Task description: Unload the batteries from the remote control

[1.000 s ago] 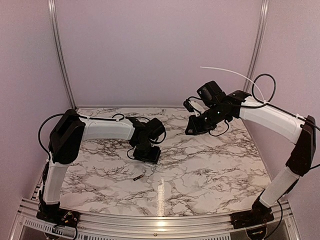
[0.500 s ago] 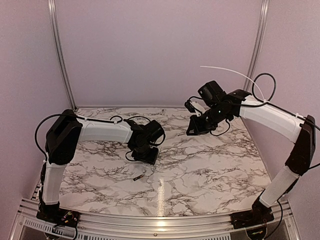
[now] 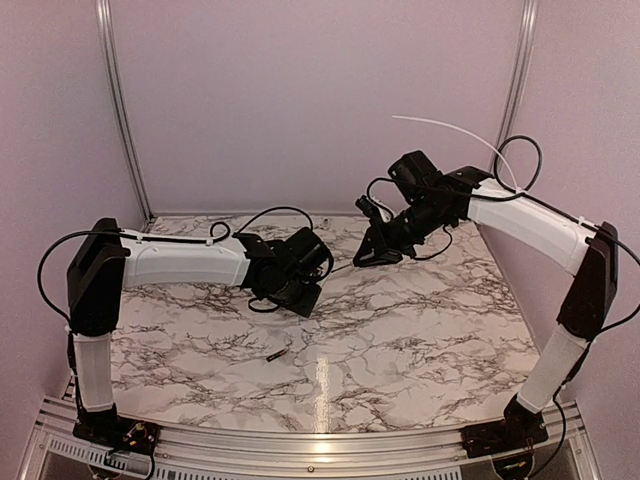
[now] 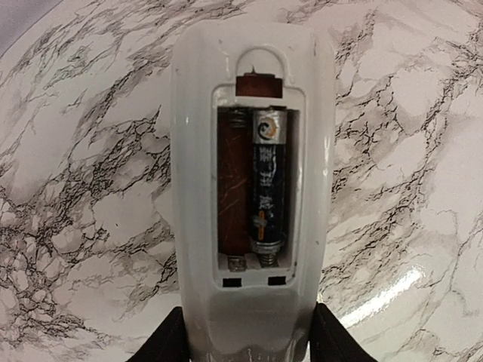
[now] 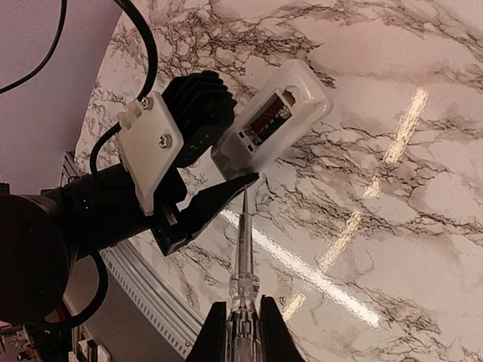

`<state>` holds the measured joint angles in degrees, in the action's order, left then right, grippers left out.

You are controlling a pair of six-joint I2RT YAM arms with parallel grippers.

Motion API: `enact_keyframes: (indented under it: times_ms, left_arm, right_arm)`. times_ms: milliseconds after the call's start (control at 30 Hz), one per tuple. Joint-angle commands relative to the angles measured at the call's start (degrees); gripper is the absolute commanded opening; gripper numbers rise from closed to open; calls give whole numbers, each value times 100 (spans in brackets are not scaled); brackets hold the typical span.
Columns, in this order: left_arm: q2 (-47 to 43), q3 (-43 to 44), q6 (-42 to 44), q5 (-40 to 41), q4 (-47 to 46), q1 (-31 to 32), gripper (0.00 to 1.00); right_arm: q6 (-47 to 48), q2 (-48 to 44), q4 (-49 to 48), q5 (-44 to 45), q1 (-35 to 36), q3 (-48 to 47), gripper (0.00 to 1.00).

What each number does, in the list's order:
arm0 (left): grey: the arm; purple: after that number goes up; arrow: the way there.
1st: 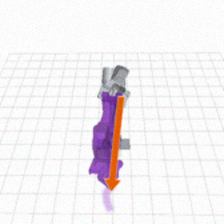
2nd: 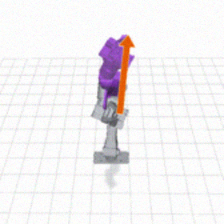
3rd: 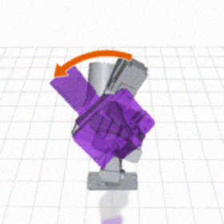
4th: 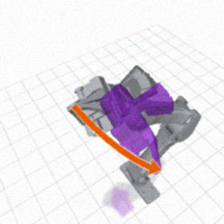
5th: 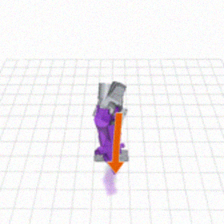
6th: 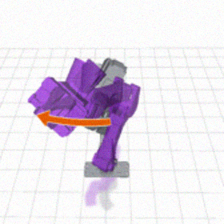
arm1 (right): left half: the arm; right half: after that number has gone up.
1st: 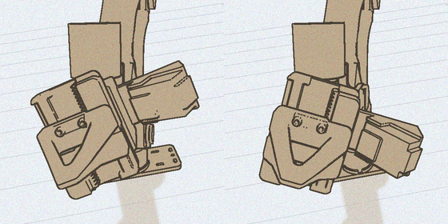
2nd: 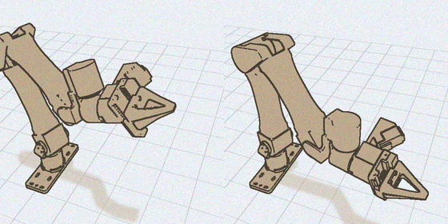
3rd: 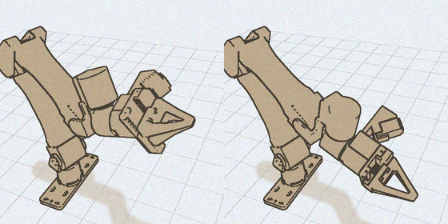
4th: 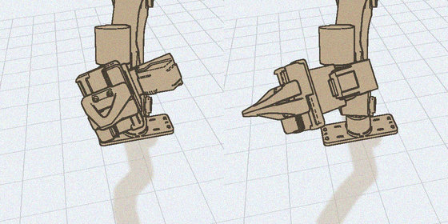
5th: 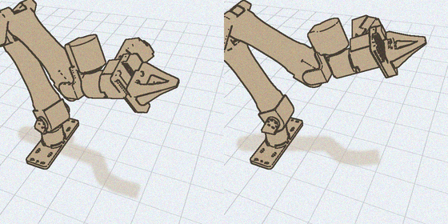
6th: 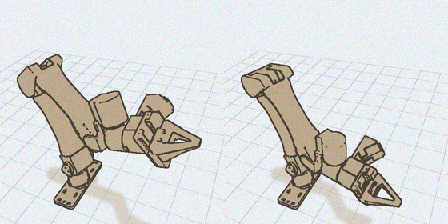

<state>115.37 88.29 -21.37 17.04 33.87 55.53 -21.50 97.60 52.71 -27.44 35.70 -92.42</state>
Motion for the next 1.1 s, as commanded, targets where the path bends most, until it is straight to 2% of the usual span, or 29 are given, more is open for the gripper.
enact_keyframes:
  times_ms: [0, 333, 600, 1067]
  left_arm:
    - [-268, 38, 206, 233, -223, 19, 35]
    - [-275, 216, -9, 491, -158, 134, 34]
    - [-262, 355, -400, 938, -67, 243, 33]
    - [-120, 612, -513, 973, 64, 248, 32]
  right_arm:
    - [-273, 72, -127, -126, -28, -150, 0]
    - [-772, 301, -752, -134, -28, -86, 0]
    - [-1012, 683, -652, 209, -28, -529, 0]
    - [-1213, 811, -1121, 69, -23, -586, 0]
